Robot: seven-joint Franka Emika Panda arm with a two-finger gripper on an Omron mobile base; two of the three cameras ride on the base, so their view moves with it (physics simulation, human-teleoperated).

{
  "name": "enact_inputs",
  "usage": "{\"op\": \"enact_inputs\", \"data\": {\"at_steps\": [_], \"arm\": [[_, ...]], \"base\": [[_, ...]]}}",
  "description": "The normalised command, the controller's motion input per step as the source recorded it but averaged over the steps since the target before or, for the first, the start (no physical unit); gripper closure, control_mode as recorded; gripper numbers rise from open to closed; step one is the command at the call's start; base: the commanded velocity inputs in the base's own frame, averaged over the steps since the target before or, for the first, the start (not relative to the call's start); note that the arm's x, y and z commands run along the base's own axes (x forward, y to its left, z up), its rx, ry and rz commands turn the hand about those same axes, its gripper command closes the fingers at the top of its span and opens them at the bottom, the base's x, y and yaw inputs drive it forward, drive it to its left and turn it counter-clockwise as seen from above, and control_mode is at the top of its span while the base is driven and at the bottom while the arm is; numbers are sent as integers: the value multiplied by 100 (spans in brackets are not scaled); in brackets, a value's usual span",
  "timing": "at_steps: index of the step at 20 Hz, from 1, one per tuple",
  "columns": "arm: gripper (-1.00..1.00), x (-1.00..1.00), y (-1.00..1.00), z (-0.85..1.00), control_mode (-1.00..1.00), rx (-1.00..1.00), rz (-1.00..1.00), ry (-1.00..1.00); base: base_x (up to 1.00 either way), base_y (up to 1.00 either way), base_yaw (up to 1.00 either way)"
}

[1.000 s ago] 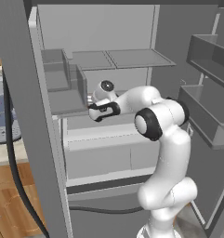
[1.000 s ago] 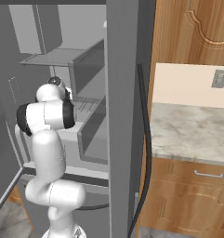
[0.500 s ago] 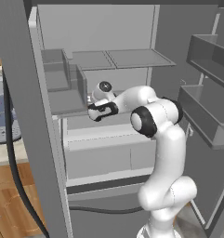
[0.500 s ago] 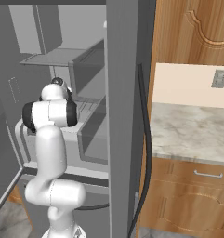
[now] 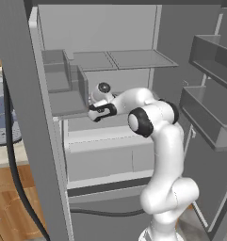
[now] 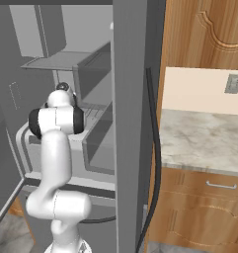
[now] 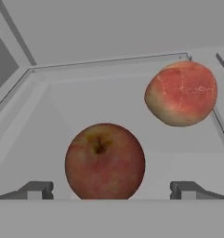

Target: Pick the peach and apple from the fridge and place them on the plate next to the blender to make a fruit smoothie.

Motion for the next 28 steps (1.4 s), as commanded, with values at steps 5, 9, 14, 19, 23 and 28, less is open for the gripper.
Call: {"op": "enact_inputs", "data": {"at_steps": [5,9,14,19,23,28], "arm": [[100,23,10,-21,-100,-1,0,0],[100,24,5,-14,-100,0,0,0],[100,8,0,-1,-100,0,0,0],[100,-76,-2,0,-100,0,-3,-9],[100,-100,-8,23,-100,0,-11,-20],[100,-100,-3,82,-100,0,-6,-22]], "base": [[0,0,0],[0,0,0],[0,0,0],[0,0,0],[0,0,0],[0,0,0]]}}
